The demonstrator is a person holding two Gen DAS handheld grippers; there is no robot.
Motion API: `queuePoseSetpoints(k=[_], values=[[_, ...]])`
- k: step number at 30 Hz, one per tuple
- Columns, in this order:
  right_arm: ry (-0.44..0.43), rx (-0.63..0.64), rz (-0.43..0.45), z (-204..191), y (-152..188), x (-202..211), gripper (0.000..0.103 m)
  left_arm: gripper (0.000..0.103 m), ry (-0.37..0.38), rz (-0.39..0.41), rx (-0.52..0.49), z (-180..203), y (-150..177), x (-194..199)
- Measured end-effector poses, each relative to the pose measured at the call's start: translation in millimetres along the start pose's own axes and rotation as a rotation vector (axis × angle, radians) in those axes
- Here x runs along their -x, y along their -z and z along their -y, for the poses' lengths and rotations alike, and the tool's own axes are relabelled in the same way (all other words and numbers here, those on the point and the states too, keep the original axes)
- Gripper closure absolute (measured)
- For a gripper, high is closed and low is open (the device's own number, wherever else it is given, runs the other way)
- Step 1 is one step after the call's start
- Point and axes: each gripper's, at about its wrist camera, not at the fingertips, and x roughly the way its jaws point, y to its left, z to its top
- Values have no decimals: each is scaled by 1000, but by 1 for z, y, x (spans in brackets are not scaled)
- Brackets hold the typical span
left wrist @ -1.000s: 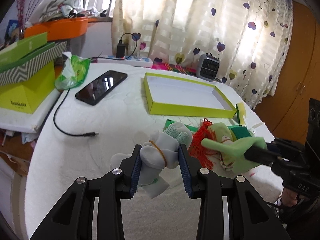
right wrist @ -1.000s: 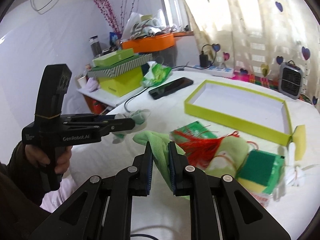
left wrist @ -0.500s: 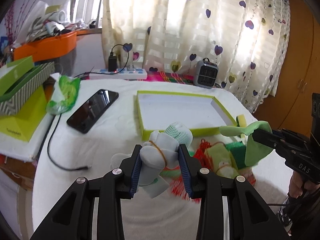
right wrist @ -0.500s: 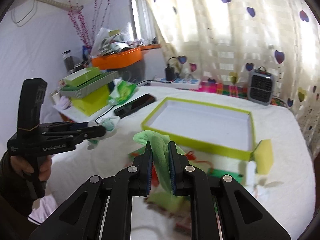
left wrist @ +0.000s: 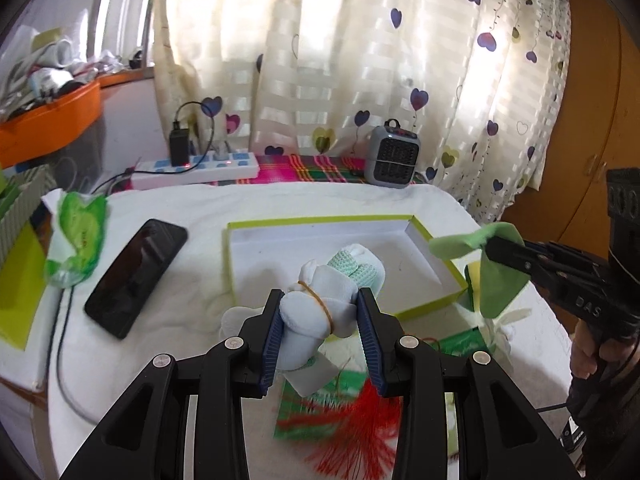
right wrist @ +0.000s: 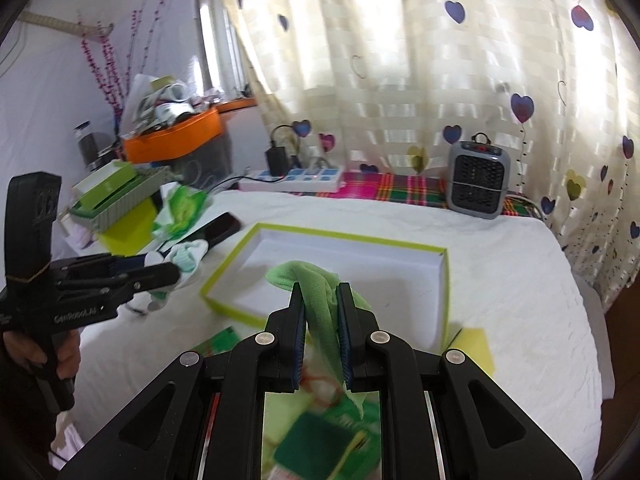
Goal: Organize soft objects
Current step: 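Move the socks and green cloth over the lime-green box lid with both grippers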
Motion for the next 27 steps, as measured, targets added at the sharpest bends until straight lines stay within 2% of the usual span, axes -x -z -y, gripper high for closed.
queuePoseSetpoints(k=[13,27], values=[[97,-17,-112,35,-25,-72,88,69,-19,-85,18,-11,-31,-75],[216,13,-236,47,-29,-138,88,69,-62,-169,30,-21,-39,-136]])
